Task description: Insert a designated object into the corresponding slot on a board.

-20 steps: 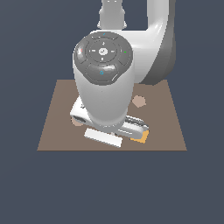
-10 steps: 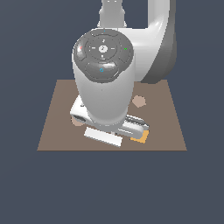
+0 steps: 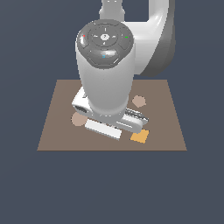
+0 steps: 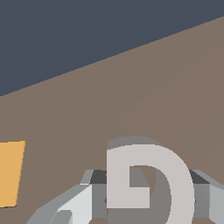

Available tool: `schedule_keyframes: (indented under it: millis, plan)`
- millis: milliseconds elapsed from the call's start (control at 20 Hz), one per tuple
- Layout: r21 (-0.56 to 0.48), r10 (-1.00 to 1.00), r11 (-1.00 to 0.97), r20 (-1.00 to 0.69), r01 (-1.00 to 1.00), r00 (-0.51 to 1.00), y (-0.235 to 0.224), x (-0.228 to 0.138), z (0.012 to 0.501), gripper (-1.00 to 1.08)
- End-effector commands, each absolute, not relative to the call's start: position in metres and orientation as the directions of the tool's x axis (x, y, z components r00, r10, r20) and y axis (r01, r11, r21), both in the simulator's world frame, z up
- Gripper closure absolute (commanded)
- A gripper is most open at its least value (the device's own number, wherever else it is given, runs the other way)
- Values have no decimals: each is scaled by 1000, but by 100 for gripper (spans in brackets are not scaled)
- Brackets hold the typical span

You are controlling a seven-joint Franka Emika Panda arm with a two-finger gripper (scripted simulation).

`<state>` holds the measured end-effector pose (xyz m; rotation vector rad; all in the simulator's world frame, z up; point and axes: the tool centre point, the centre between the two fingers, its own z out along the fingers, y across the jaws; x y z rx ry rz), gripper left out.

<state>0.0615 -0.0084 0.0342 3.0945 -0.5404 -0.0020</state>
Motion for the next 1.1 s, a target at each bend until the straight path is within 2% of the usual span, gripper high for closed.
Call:
schedule_keyframes:
  millis: [0, 600, 1050]
  plan:
    - [0, -362, -932, -1, -362, 932, -7, 52, 35, 108]
    - [0, -503, -864, -1, -503, 864, 6, -5, 39, 108]
    - [0, -551, -835, -2, -551, 835, 14, -24, 40, 108]
